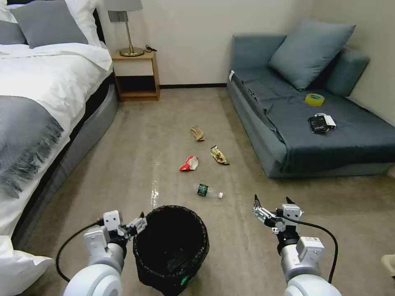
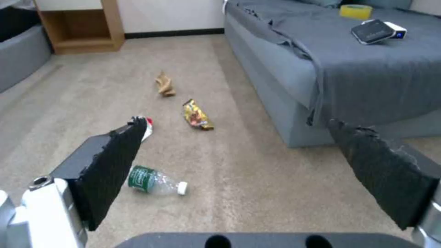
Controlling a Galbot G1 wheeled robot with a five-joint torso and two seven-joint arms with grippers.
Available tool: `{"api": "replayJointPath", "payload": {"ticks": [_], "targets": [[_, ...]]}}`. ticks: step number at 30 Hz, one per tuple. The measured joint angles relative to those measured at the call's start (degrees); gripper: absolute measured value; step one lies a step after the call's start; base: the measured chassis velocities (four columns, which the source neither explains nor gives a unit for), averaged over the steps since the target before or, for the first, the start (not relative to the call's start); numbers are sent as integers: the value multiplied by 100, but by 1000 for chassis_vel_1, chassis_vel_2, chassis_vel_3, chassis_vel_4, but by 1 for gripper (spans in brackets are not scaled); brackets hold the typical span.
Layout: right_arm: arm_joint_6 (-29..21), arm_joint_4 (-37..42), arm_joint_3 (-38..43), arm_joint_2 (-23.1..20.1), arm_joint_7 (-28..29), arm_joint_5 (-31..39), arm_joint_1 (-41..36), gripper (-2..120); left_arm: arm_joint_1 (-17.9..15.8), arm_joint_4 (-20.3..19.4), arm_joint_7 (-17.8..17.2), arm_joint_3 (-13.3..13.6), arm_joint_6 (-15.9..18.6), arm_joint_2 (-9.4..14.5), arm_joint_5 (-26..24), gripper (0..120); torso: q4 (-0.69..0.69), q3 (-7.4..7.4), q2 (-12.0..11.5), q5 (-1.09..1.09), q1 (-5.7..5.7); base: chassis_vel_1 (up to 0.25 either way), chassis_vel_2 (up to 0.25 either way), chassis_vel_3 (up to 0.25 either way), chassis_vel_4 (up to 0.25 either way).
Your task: Pick up the trash bin, then pick up the garbage on the floor and place it into the trash bin.
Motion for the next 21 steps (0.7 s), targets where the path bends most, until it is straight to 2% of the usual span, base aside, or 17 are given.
{"api": "replayJointPath", "payload": {"ticks": [1,2,3,4,6,9,12,16,17,20,21], "targets": [[12,-14,13,3,2,-2,12,100,-30,79,-35,5,23,0,-108,100,1,-1,1,4,0,0,0,0,0],[20,-25,19,9,3,-2,20,100,-93,353,-106,-4,27,-6,-238,100,-1,0,0,5,0,0,0,0,0],[20,-25,19,9,3,-2,20,100,-93,353,-106,-4,27,-6,-238,100,-1,0,0,5,0,0,0,0,0],[29,-36,25,13,4,-5,22,100,-107,496,-111,0,31,-12,-296,100,1,0,0,-5,0,0,0,0,0],[51,-62,25,27,6,-14,29,100,-144,635,-108,-17,28,-9,-339,100,0,0,0,6,0,0,0,0,0],[60,-76,25,31,9,-18,32,100,-161,699,-68,-19,28,-2,-355,100,0,0,0,0,0,0,0,0,0],[68,-93,32,35,12,-20,48,100,-182,756,2,-27,24,13,-347,99,0,0,0,2,0,0,0,0,0],[77,-111,50,43,20,-24,66,100,-200,815,110,-28,13,19,-310,86,0,0,0,3,0,0,0,0,0],[77,-111,50,43,20,-24,66,100,-200,815,110,-28,13,19,-310,86,0,0,0,3,0,0,0,0,0],[86,-116,65,51,28,-29,67,100,-207,839,188,-27,3,26,-292,72,0,-1,1,3,0,0,0,0,0],[86,-116,65,51,28,-29,67,100,-207,839,188,-27,3,26,-292,72,0,-1,1,3,0,0,0,0,0]]}}
